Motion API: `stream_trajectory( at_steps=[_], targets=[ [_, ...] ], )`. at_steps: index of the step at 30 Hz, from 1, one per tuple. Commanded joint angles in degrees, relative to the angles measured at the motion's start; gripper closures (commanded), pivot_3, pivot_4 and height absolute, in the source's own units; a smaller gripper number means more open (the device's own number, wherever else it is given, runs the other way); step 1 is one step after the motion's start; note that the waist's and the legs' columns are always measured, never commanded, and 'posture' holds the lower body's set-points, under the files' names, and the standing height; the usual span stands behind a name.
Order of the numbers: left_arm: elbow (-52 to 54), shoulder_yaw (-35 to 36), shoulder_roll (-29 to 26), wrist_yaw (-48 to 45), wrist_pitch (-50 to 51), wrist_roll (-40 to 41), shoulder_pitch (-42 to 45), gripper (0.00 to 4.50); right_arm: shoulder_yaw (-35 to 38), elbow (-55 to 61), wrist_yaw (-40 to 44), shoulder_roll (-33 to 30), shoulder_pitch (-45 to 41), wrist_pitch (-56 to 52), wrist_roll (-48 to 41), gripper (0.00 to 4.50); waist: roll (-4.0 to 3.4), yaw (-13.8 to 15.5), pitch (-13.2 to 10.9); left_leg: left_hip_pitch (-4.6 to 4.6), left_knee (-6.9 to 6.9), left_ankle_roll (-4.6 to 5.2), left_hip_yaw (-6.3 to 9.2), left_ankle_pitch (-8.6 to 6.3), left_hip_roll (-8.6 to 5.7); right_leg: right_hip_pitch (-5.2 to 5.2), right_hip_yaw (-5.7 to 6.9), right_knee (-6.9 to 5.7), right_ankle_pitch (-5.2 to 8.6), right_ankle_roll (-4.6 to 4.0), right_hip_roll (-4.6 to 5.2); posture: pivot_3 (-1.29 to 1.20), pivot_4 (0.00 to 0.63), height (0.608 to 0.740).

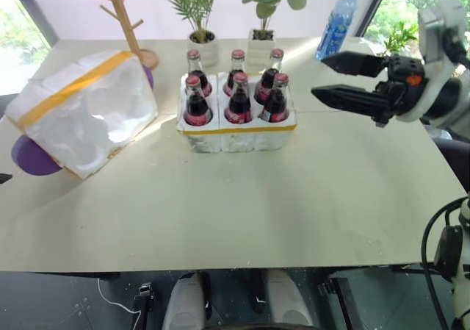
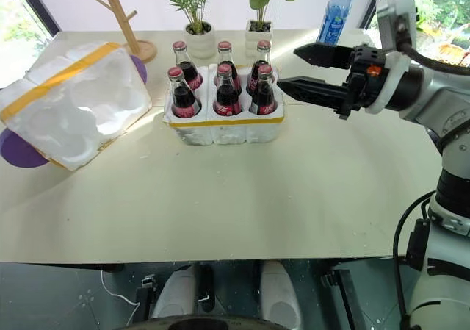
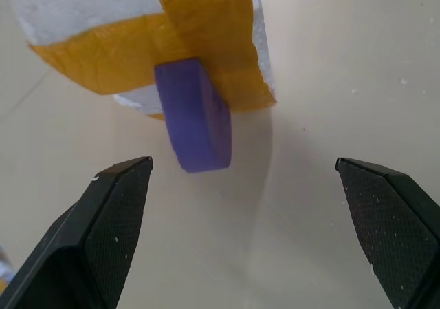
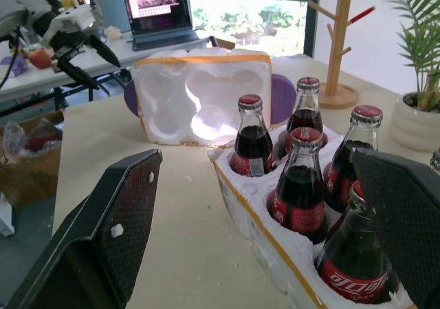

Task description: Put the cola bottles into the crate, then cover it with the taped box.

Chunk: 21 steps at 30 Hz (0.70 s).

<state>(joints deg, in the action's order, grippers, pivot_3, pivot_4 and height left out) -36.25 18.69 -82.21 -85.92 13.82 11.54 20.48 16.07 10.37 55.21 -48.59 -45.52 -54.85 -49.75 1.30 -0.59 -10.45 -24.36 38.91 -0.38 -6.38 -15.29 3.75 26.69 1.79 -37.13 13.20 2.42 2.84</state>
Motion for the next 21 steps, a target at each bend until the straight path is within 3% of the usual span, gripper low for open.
stream_trajectory(
  at_steps=[1, 6, 14, 21],
  targets=[
    [-8.81, -12.07, 1.94, -4.0, -3.32, -7.61, 14.84, 0.0, 1.69, 1.62, -1.03, -0.89, -0.53, 0.88, -1.03, 0.02, 0.03, 0.28, 0.02, -0.06, 0.04, 0.0, 0.03, 0.01, 0.02, 0.02, 0.02, -0.03, -0.09, 0.16, -0.05, 0.0, 0.15, 0.74],
    [-22.27, -22.23, 7.98, -4.48, -5.96, -16.3, 32.41, 0.0, 3.44, 4.82, -2.6, -1.82, 2.19, 0.2, -2.81, 0.02, 0.07, 0.33, 0.03, -0.04, 0.13, 0.01, 0.09, 0.01, 0.03, -0.01, 0.02, -0.12, -0.21, 0.35, -0.15, 0.0, 0.15, 0.74],
    [-33.65, -27.36, 12.61, 0.45, -11.47, -23.38, 40.52, 0.0, 6.66, 8.85, -6.47, -3.47, 5.76, -1.02, -6.42, 0.02, 0.12, -0.08, 0.03, -0.04, 0.15, 0.02, 0.14, 0.01, 0.08, 0.0, 0.01, -0.13, -0.2, 0.35, -0.16, 0.0, 0.15, 0.74],
    [-35.62, -27.72, 13.65, -0.51, -12.47, -24.88, 42.45, 3.48, 6.83, 9.37, -8.73, -3.73, 6.34, -0.55, -7.46, 0.0, 0.15, -0.09, 0.05, -0.05, 0.19, 0.02, 0.15, 0.01, 0.07, -0.02, 0.01, -0.13, -0.2, 0.35, -0.14, 0.0, 0.15, 0.74]
  ],
)
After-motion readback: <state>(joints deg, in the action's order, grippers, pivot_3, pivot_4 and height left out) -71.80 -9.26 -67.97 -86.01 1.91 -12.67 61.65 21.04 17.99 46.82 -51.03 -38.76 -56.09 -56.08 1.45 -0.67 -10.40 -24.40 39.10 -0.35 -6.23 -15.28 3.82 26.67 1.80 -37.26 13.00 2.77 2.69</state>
